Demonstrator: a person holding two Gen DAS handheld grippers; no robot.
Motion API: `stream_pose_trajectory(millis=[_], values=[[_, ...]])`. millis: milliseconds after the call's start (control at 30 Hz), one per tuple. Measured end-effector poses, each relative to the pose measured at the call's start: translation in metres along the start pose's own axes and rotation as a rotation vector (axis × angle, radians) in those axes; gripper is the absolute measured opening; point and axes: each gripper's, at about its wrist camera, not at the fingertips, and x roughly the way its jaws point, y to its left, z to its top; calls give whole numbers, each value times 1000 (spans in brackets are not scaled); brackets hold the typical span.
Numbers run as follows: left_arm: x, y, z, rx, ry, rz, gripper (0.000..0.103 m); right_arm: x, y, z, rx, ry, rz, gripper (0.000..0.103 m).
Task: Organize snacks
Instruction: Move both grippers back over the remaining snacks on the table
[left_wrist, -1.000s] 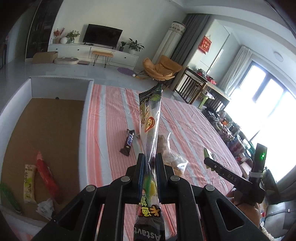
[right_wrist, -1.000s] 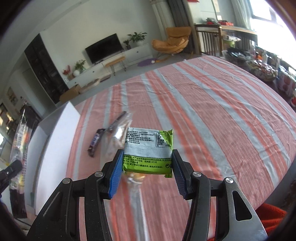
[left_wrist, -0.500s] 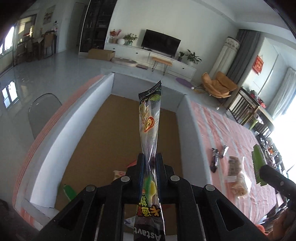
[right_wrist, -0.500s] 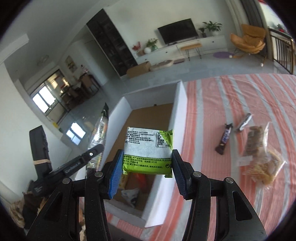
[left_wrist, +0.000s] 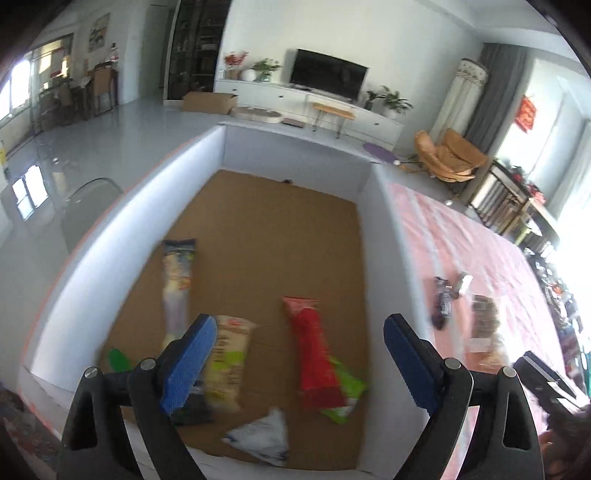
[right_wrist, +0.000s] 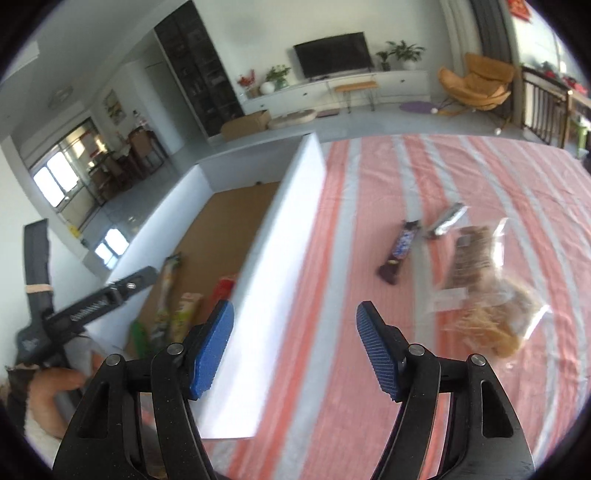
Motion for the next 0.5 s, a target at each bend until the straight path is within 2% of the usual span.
stream_pose_trajectory(millis=[133, 267, 367, 433, 500], values=[[-13, -44, -2, 95, -7, -98, 92, -18, -64, -38, 63, -61, -213, 73], [-16, -115, -18, 216, 28, -211, 94, -33, -122, -63, 179, -93, -376, 73], [-8, -168, -34, 298, 92, -269, 95, -44, -158, -75, 280, -114, -451, 73], [3, -199, -47, 339, 132, -306, 95, -50, -181, -81, 395, -110, -445, 73], [18, -222, -64, 375, 158, -308, 95, -50, -193, -82, 475, -102, -429, 73]])
